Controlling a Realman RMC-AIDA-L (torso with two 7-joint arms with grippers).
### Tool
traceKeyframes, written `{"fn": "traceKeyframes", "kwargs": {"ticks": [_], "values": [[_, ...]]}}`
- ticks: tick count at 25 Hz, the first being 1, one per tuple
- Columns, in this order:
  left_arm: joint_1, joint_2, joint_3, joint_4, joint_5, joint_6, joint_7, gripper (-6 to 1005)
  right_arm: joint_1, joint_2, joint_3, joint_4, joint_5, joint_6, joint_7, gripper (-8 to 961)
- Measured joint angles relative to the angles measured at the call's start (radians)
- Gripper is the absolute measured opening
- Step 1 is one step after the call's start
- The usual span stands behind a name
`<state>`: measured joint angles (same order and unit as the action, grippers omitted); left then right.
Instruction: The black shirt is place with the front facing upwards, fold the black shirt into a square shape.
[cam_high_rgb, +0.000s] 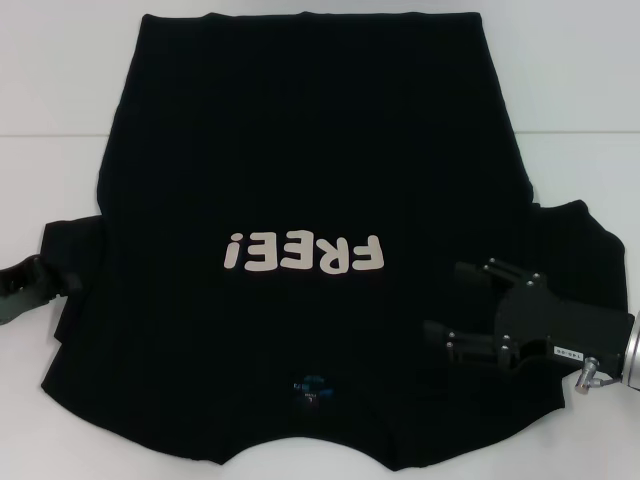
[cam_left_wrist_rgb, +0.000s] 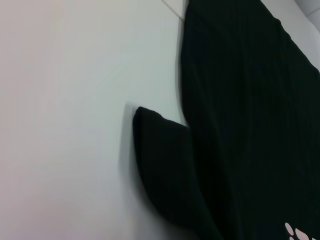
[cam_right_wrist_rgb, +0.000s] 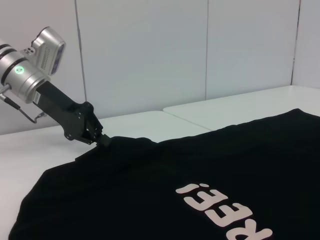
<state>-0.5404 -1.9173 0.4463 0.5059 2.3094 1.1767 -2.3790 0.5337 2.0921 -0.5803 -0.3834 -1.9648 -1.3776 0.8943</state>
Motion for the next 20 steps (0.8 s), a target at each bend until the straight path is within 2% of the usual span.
{"fn": "traceKeyframes", "kwargs": {"ticks": [6, 17, 20], "values": [[-0.006, 0.000, 0.021, 0.003, 0.003, 0.000, 0.009, 1, 0.000, 0.000, 0.001, 0.000, 0.000, 0.000, 0.000, 944], [0.000, 0.009, 0.015, 0.044, 0.012, -0.002, 0.005, 1, 0.001, 0.000, 0.005, 0.000, 0.000, -0.002, 0.000, 944], [0.006, 0.022, -0.005, 0.068, 0.034, -0.001, 0.001, 1, 0.002, 0.000, 0.005, 0.000, 0.000, -0.002, 0.000, 944]]}}
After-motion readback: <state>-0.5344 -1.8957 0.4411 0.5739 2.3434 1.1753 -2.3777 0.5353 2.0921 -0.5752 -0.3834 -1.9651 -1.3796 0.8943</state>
